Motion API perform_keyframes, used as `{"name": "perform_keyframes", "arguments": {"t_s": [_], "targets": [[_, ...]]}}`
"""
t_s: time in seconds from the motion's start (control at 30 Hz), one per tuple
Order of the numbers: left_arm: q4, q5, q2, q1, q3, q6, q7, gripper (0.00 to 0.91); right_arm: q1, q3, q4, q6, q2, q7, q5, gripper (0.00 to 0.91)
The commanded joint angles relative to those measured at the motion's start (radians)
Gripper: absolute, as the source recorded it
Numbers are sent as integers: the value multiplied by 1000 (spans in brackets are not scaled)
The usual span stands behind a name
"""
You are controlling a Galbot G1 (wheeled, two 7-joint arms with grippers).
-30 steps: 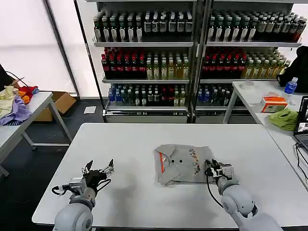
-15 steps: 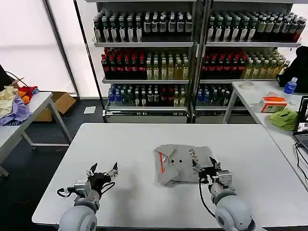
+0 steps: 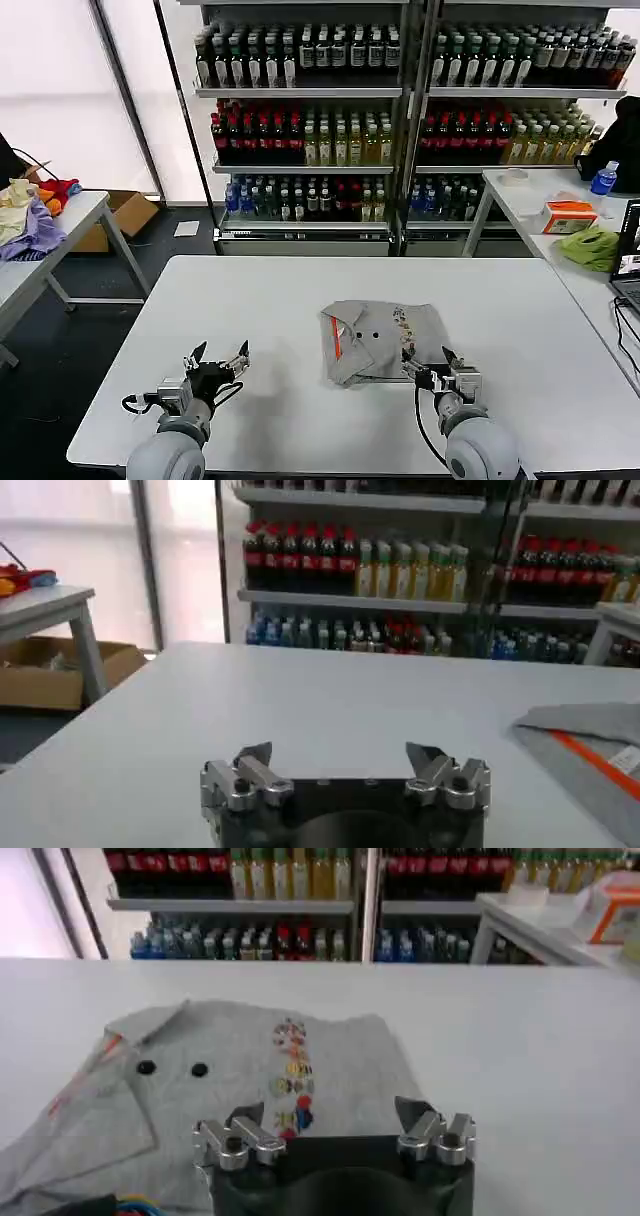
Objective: Fold and organize the clothes.
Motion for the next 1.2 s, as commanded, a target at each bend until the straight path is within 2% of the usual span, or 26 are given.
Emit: {"name": "perform_keyframes", "arguments": {"t_s": [0.03,0.2,0.3,0.4,0.43,0.5,0.63,0.7,0.73,0.9,1.0,1.2], "targets": [[2,15,-9,16,12,-2,8,907,-34,35,-9,-3,16,65,100,907],[-9,17,-4,16,3,-7,9,907,-36,55,12,-3,12,69,108,907],[-24,20,-2,16,-9,-45,13,907,-36,92,61,-3,3,67,113,907],[-45,21,-14,25,-23,-129,28,907,-56,194,140,0,-4,38,4,907],[-68,21,-26,31,-28,-159,39,907,-71,243,171,16,-10,4,-94,907],[-89,22,-40,39,-30,-170,50,907,-99,302,198,30,-29,-16,-178,907],[-101,59,-57,39,-29,-209,61,907,-196,390,221,34,-49,-16,-199,907],[-95,66,-61,35,-36,-219,64,907,-233,394,211,53,-36,-11,-203,907],[-96,108,-59,39,-44,-191,89,907,-256,394,207,60,-24,-8,-203,907],[-76,88,-57,35,-20,-214,72,907,-287,379,211,78,30,-7,-234,907],[-71,89,-55,31,-16,-213,65,907,-279,374,213,87,38,-9,-264,907],[-71,87,-51,30,-12,-209,64,907,-270,378,220,86,32,-12,-262,907]]}}
